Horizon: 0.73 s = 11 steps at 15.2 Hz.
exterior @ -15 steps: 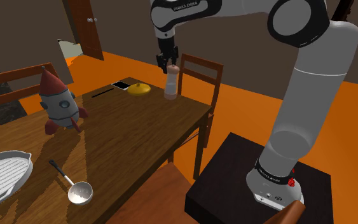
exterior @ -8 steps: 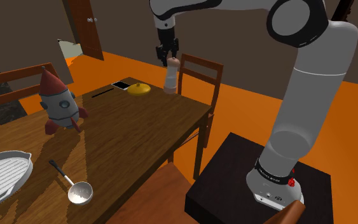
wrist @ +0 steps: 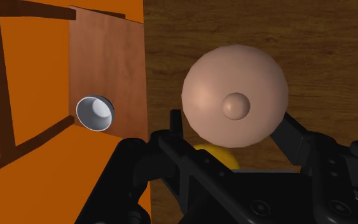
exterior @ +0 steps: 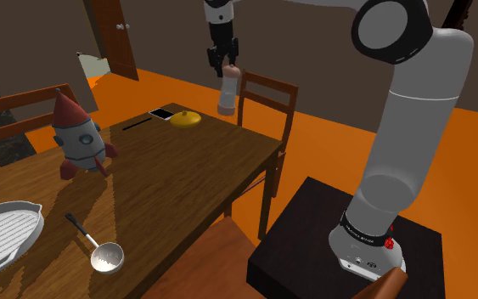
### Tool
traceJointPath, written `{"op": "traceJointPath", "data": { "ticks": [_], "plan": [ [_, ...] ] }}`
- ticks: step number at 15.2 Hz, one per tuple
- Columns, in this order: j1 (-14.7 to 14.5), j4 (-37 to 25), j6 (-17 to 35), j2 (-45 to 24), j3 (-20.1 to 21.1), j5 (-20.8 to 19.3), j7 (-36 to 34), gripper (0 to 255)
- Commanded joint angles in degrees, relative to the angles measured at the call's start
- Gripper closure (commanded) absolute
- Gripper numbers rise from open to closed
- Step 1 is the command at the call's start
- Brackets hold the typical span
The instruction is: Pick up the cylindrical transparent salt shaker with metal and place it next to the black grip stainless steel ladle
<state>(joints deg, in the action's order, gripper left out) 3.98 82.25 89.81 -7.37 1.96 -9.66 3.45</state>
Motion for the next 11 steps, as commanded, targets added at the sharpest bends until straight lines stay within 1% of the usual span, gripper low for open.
{"op": "traceJointPath", "data": {
  "ticks": [1,11],
  "plan": [
    [-0.04,-2.40,-1.79,-0.61,0.01,-0.03,0.26,255],
    [-0.40,-16.25,-11.37,-4.80,0.06,-0.38,1.56,255]
  ]
}}
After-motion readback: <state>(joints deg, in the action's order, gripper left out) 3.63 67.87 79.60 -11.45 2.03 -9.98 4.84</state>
